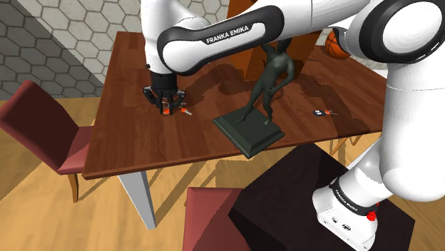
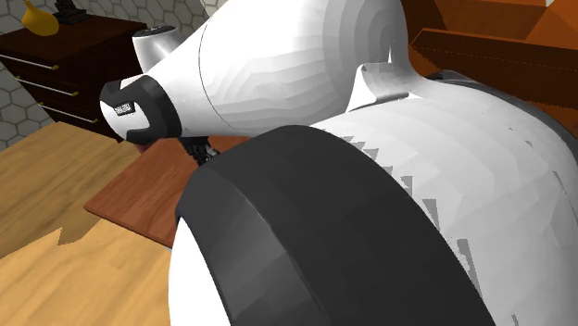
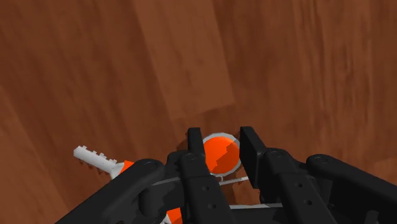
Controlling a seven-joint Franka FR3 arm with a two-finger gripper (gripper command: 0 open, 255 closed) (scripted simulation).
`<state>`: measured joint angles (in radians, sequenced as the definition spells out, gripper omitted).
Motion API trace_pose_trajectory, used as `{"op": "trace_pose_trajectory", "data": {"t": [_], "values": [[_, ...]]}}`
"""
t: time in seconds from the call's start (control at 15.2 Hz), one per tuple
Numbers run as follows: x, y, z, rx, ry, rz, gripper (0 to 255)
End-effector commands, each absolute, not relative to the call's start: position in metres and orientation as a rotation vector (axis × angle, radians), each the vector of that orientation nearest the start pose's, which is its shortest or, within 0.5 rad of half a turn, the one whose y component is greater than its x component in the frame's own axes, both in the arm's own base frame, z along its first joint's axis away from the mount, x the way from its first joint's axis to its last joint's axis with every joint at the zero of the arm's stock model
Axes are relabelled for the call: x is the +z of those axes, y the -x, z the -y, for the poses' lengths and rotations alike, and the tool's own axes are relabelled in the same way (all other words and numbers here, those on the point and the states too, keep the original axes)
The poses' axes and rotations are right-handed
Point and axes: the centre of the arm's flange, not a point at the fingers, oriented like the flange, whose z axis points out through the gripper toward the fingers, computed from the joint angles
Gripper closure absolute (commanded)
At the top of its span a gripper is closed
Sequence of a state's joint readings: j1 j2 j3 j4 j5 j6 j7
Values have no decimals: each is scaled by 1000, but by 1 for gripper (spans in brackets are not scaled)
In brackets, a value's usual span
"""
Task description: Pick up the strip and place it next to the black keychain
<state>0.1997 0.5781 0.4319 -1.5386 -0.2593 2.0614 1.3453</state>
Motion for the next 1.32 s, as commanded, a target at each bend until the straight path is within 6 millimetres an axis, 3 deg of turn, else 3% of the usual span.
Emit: {"op": "trace_pose_trajectory", "data": {"t": [0.0, 1.06, 1.25], "values": [[338, -594, -361, 15, 2977, -1006, 255], [418, -594, -361, 15, 2977, -1006, 255], [418, -578, -324, 15, 2977, -1006, 255]]}}
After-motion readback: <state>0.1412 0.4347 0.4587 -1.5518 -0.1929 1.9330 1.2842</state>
